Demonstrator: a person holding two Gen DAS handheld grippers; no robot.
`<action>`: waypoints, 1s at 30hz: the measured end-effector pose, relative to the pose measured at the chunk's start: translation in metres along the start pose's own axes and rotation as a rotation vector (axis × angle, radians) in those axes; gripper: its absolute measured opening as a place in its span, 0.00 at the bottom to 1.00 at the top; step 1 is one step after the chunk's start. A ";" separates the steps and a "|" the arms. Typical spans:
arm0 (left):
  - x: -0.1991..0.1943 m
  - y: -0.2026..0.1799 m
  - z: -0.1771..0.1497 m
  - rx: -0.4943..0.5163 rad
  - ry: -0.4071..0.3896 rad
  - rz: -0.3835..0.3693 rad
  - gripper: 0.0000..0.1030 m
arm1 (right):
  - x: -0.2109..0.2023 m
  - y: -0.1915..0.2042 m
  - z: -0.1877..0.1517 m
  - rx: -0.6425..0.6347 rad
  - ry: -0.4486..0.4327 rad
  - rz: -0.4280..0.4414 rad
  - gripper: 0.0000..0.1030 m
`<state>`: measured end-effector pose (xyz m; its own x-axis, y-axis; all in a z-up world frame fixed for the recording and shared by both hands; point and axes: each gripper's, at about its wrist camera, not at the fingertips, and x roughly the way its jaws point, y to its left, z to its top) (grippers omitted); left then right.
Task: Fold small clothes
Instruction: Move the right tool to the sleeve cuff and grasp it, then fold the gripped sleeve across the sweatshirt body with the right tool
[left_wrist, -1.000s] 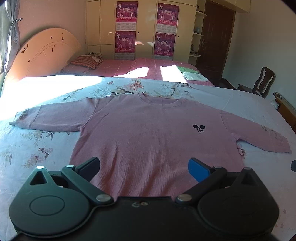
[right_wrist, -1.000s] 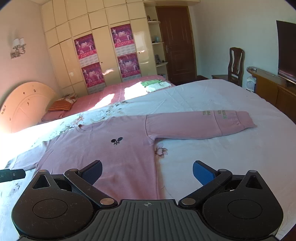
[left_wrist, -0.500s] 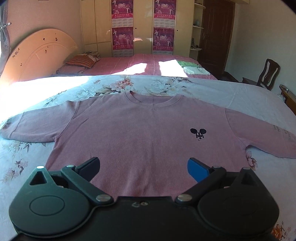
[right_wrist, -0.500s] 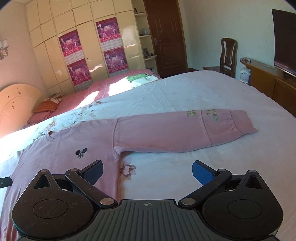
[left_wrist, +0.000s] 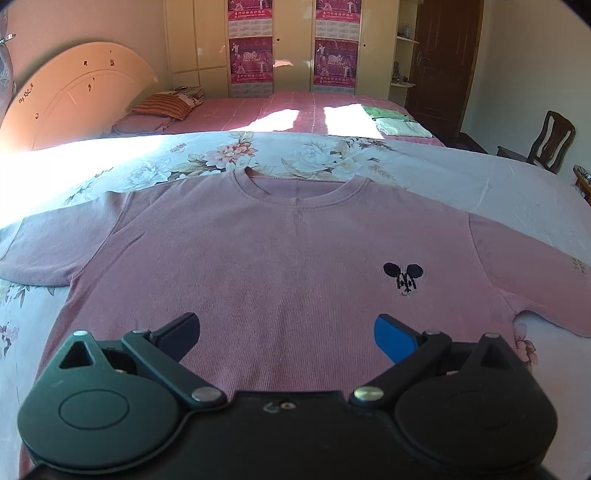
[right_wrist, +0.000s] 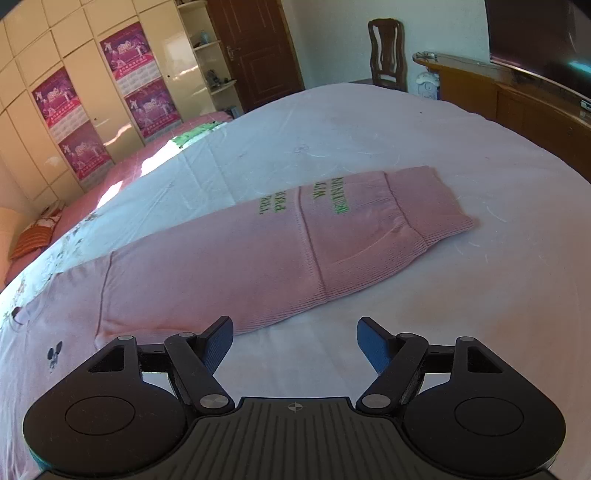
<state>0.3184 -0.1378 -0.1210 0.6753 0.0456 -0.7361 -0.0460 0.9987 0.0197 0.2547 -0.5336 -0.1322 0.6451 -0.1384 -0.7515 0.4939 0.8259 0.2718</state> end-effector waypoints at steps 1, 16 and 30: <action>0.002 -0.001 0.001 0.005 0.005 0.003 0.98 | 0.003 -0.005 0.003 0.014 0.003 -0.002 0.72; 0.018 0.004 0.009 0.007 0.030 0.016 0.97 | 0.028 -0.041 0.033 0.155 -0.036 -0.084 0.32; 0.014 0.016 0.018 0.017 -0.019 -0.026 0.97 | 0.007 0.017 0.048 -0.032 -0.176 -0.011 0.06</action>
<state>0.3403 -0.1208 -0.1191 0.6900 0.0198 -0.7235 -0.0161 0.9998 0.0120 0.2955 -0.5465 -0.1045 0.7331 -0.2390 -0.6368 0.4845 0.8406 0.2423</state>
